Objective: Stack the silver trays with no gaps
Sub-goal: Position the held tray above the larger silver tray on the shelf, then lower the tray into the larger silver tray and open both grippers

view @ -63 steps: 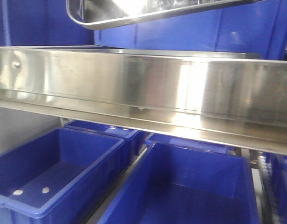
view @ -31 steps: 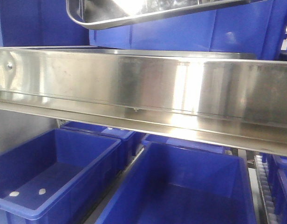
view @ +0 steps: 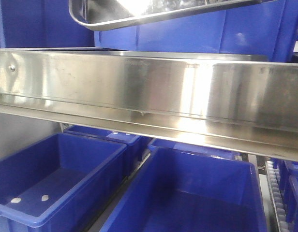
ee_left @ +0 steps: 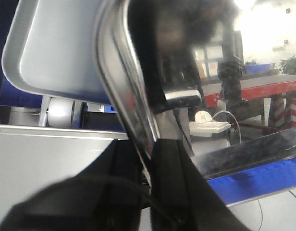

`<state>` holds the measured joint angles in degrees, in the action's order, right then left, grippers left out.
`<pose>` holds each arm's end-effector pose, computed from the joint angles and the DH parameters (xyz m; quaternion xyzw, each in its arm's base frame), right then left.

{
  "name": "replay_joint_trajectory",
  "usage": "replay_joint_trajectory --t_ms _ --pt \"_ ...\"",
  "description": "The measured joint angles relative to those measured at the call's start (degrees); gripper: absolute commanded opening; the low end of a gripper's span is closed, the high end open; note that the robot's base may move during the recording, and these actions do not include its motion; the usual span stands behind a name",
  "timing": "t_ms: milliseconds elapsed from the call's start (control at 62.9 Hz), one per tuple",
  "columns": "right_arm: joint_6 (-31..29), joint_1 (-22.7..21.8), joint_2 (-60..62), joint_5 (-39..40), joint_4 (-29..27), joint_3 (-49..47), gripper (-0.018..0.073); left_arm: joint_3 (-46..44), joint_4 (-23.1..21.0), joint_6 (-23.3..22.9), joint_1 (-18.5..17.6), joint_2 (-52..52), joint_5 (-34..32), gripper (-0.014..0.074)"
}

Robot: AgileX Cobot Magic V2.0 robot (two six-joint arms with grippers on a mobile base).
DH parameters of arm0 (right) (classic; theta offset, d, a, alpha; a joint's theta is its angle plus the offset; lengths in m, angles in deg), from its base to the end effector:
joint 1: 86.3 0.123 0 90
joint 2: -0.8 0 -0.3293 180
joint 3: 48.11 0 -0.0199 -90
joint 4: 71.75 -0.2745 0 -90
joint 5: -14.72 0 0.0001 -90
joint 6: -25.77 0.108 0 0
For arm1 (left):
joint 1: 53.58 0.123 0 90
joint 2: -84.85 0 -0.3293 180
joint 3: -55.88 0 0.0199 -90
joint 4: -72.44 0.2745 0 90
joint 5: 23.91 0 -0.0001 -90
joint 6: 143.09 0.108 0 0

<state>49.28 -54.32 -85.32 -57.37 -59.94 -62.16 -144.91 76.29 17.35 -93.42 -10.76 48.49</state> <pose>0.2616 0.1385 0.4694 -0.0699 0.9439 0.0514 0.3188 0.2733 -0.2191 0.4512 0.1695 0.9437 -0.1106 0.2616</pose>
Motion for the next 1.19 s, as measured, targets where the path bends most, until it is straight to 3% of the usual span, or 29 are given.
replay_joint_trajectory --t_ms 302,573,843,1082,1193 --pt "1.0 0.0 0.0 0.0 -1.6 0.0 0.0057 0.0 -0.1 1.0 1.4 0.0 0.0 -0.0048" --pt "10.0 -0.7 -2.7 0.0 -4.4 0.0 0.0057 -6.8 0.2 5.0 6.0 -4.5 -2.1 -0.0048" --pt "16.6 -1.6 -9.3 0.7 -4.3 0.0 0.0057 -12.8 4.8 7.6 6.6 -15.0 -3.5 -0.0048" --pt "17.5 -3.1 -14.3 3.1 -4.1 0.0 0.0057 -13.0 7.8 7.6 6.6 -19.1 -6.6 -0.0045" --pt "17.6 -4.0 -15.5 3.7 -4.1 0.0 0.0094 -13.0 8.0 7.6 6.6 -19.8 -7.5 0.0011"
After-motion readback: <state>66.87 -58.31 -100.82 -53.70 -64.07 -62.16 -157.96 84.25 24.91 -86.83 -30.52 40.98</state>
